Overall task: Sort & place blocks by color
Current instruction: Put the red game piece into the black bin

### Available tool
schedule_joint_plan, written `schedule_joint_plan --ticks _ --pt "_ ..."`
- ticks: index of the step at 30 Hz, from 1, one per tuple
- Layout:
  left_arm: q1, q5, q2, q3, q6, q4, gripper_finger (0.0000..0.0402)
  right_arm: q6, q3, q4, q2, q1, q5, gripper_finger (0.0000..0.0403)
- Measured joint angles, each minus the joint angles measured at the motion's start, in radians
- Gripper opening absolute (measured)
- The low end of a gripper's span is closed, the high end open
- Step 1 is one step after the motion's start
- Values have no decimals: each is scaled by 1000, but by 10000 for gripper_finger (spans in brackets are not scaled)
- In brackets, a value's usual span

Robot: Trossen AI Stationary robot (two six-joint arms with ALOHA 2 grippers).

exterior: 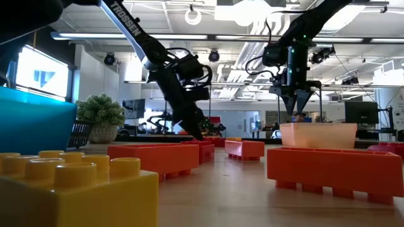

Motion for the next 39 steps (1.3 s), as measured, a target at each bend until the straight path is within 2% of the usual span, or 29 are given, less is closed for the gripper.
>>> schedule_joint_plan --ticks 12,21,25,27,33,39 --pt "-13 -8 0 0 69 70 213 0 0 0 0 0 -5 201" --pt "-13 23 18 3 79 122 213 1 0 0 0 0 -21 201" --pt "-9 25 67 44 56 74 213 1 0 0 0 0 -48 201" --pt "-16 -16 92 79 61 32 213 1 0 -2 0 1 -49 201" --pt "-26 -29 101 132 56 -17 211 2 0 -6 0 6 -50 201" --pt "-34 -23 102 131 79 -49 172 1 0 -16 0 14 -49 201"
